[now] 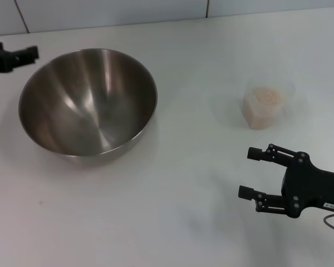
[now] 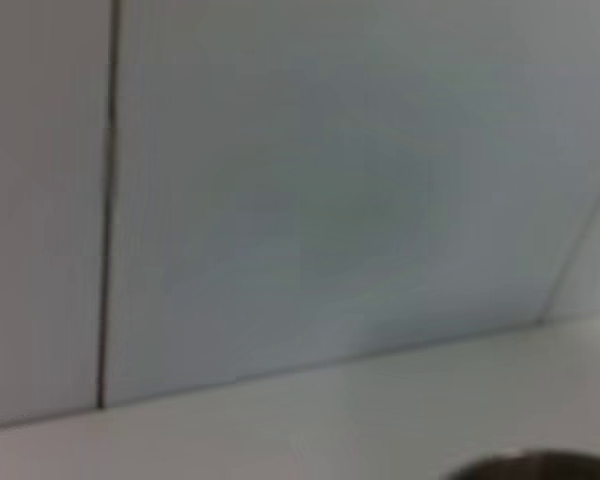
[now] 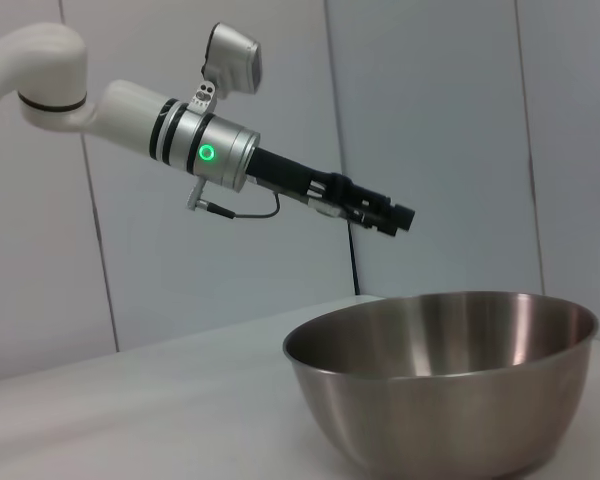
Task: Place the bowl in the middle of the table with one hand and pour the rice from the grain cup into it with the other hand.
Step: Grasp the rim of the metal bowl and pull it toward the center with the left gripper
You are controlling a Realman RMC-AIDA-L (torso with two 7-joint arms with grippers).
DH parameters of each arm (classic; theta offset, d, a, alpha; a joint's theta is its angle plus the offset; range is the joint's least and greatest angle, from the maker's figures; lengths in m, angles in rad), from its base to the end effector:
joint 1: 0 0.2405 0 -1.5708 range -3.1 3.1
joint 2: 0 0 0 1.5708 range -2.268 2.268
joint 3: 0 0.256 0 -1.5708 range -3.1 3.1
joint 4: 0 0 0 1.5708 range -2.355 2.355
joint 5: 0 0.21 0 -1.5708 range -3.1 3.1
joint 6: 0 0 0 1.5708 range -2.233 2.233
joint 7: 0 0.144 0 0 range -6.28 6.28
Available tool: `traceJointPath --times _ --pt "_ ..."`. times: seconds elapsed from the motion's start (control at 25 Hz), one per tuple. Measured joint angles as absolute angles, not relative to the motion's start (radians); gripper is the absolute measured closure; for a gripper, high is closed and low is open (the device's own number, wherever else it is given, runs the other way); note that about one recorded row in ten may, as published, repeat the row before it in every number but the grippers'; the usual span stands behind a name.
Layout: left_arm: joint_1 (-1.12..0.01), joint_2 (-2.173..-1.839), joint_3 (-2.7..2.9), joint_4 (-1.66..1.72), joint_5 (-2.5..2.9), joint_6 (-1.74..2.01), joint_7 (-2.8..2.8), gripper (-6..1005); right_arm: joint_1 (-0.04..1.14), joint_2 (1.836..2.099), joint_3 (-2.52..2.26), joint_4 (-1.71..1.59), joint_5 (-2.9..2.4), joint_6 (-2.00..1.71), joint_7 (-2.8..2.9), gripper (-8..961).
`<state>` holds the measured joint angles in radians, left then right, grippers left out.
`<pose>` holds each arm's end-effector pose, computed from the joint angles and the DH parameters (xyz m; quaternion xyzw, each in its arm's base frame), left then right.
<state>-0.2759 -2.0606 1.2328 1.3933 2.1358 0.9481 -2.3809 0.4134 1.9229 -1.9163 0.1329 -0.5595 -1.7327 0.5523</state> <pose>-0.2329 0.3729 0.0658 -0.8332 -0.3787 -0.1451 0.3758 0.3349 0.2162 -0.0138 -0.9147 0.1463 0.3250 0.1905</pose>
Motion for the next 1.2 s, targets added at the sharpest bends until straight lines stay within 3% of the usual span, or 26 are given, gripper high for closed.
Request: traceJointPath --times 0.44,1.04,1.2 --pt "-0.384 -2.061 1.212 1.237 2.260 1.026 -2.377 168 0.412 1.923 -1.914 0.136 -0.560 -1.727 0.552 134" --pt "-0.409 -2.062 1.197 1.165 2.282 1.037 -2.372 187 0.411 1.923 -1.917 0.134 -0.560 -1.714 0.552 134" --pt "-0.411 -2.062 1.196 1.163 2.281 1.044 -2.368 278 0.411 1.923 -1.919 0.134 -0.560 -1.714 0.552 135"
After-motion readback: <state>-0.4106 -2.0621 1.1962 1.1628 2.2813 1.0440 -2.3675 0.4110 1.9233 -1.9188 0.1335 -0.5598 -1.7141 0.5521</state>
